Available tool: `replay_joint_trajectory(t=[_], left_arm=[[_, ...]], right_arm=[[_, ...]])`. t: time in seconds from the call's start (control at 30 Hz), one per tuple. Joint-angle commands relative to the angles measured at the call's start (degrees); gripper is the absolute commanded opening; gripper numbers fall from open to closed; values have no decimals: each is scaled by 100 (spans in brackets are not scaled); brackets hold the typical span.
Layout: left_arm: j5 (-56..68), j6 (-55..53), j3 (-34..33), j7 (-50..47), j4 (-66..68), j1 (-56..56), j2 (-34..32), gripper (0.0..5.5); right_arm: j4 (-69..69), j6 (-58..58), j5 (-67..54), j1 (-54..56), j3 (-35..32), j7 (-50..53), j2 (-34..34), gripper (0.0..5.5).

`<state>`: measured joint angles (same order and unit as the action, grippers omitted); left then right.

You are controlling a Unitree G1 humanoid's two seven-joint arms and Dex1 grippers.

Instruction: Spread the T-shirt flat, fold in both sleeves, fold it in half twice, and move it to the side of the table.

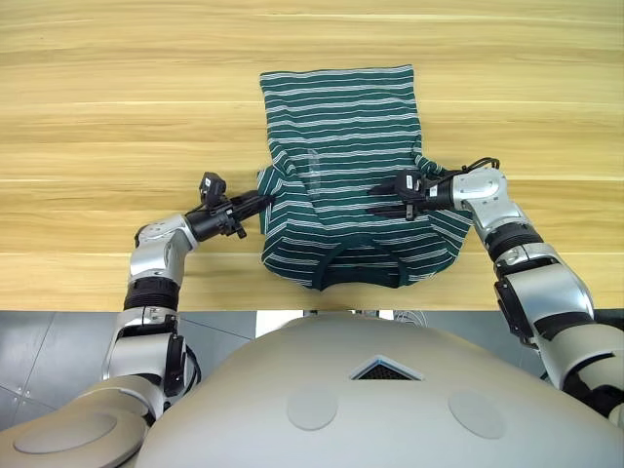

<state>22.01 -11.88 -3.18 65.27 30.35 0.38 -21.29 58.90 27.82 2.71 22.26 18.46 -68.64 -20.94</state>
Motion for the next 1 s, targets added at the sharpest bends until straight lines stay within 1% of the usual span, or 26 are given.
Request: replay_joint_trajectory(t=[0.03,0.1,0.23,0.37,0.57,0.73,0.83,1.0], left_arm=[[158,-135,-102,104,-168,-4,-68,38],[186,-173,-113,123,-239,24,-42,5],[453,-377,-308,131,-542,161,-89,5],[822,-728,-605,47,-1147,578,-166,5],[917,-966,-670,-338,-1525,1232,30,5],[927,-976,-729,-567,-1559,1306,83,5],[891,-987,-643,-736,-1830,1232,115,5],[865,-1371,-321,-1424,-2988,1141,262,5]], right_arm=[[146,-93,284,-26,91,101,-34,208],[154,-85,281,-22,96,106,-32,208],[146,-85,282,-18,104,133,-35,208],[102,-84,245,-57,78,156,-55,208],[80,-113,188,-83,-43,309,-68,208],[111,-106,192,-85,-64,395,-57,208],[131,-103,215,-53,-46,418,-28,208],[127,-92,229,-41,-34,446,21,208]])
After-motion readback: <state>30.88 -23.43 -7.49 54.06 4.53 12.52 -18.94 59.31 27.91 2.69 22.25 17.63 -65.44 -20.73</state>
